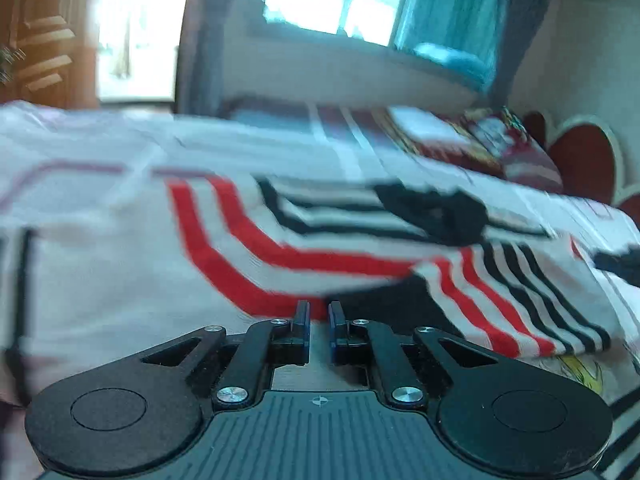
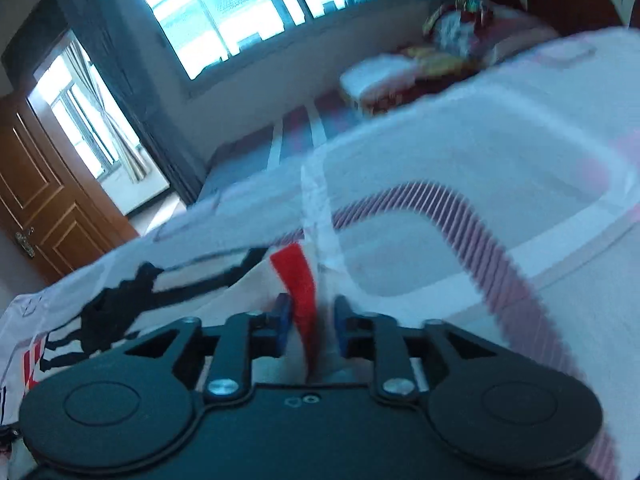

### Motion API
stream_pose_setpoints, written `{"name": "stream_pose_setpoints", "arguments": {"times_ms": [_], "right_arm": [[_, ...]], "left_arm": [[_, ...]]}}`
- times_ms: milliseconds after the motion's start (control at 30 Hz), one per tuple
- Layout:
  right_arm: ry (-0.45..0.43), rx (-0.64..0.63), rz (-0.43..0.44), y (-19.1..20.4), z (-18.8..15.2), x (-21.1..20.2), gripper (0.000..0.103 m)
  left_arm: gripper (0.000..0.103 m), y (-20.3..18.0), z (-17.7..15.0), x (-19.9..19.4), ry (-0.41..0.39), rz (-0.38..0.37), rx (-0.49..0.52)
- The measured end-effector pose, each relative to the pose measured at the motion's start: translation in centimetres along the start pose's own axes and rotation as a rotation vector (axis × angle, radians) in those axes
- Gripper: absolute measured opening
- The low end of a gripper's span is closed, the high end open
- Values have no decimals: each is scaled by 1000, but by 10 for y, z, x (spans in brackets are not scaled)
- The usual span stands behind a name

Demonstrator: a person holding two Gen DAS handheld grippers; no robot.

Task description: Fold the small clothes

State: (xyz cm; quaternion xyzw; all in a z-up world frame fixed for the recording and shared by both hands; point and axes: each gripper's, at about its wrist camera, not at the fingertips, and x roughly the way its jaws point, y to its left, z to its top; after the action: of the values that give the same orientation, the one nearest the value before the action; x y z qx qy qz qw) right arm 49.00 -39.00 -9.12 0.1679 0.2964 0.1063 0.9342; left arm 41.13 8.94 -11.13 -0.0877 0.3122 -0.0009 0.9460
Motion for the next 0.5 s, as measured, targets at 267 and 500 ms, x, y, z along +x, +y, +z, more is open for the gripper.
{"name": "stream_pose_setpoints", "arguments": {"times_ms": [267,500], "right_arm": [[63,-298,84,57,-63,-61,15],[30,-405,61,76,-69,-68,18]], "left_arm": [[94,-76,-8,15,-14,-84,222],[75,-98,-5,6,-55,-88,219]]}}
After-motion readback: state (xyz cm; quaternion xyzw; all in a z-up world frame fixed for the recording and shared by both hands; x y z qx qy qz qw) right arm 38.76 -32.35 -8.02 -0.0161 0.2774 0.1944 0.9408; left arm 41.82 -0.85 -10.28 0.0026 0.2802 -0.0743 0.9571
